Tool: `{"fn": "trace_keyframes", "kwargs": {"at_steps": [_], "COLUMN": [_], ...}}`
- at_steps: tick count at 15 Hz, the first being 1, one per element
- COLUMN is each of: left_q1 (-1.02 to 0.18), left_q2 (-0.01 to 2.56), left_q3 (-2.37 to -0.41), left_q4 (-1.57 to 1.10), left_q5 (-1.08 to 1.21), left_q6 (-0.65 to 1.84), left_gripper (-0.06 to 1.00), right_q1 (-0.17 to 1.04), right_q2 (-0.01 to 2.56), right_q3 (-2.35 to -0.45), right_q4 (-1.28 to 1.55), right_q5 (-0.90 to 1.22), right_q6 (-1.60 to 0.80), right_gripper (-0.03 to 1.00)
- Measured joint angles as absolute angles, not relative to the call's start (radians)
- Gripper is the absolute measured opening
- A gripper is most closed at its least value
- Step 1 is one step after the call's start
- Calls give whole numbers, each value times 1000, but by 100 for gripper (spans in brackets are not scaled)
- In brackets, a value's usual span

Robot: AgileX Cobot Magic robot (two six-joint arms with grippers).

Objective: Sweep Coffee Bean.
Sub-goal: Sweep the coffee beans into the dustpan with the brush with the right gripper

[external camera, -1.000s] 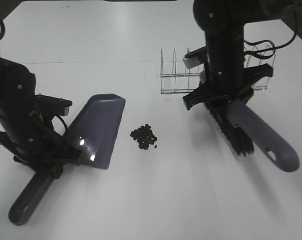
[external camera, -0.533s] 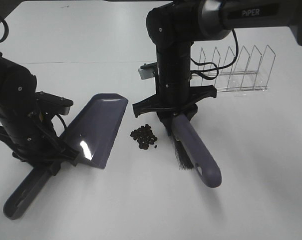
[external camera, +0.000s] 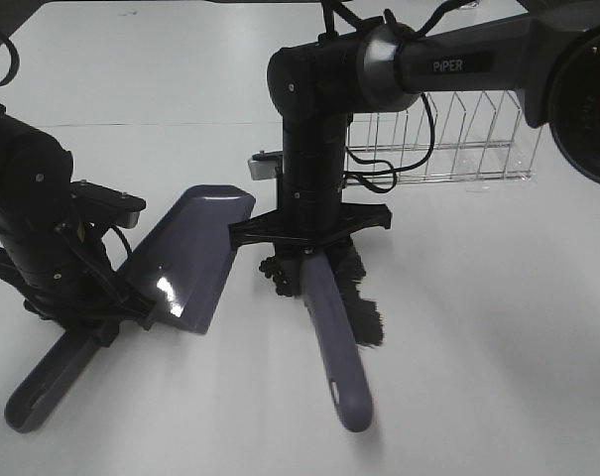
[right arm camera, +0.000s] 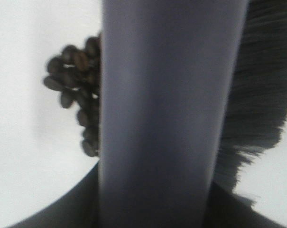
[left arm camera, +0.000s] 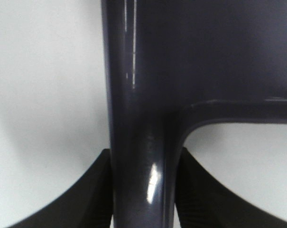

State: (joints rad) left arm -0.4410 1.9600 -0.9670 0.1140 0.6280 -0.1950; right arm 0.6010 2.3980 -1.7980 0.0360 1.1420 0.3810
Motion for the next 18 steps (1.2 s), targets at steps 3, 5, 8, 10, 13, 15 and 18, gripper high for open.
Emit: {"fn": "trace_keyframes", "kwargs": {"at_steps": [3,5,8,10,13,15,18], "left_q1": [-441,-441,-441,-441,-441,-441,-441], "left_q2": [1960,1960,1960,1960,1960,1960,1960], "left_q3": [-967,-967,-967,-967,-967,-967,-967], "left_q4": [114,114,114,114,115,115,115], "left_q5": [627,627,626,626,626,626,626], "left_q6": [-195,-196,-199,-199,-199,-199,-199], "left_gripper": [33,33,33,33,33,33,33], "right_q1": [601,599,579,546,514,498,491], "right_q2": [2401,2408,2411,2413,2414,2411,2358], "right_q3": [-1798,-1798,-1798,-1798,-1798,-1798,-1800], "right_q4": [320,446,599,752,852,816,651], "right_q5": [897,828,823,848,880,910,955], "right_q6": [369,320,216,112,24,15,38], "right_gripper": [30,30,30,29,29,29,29]}}
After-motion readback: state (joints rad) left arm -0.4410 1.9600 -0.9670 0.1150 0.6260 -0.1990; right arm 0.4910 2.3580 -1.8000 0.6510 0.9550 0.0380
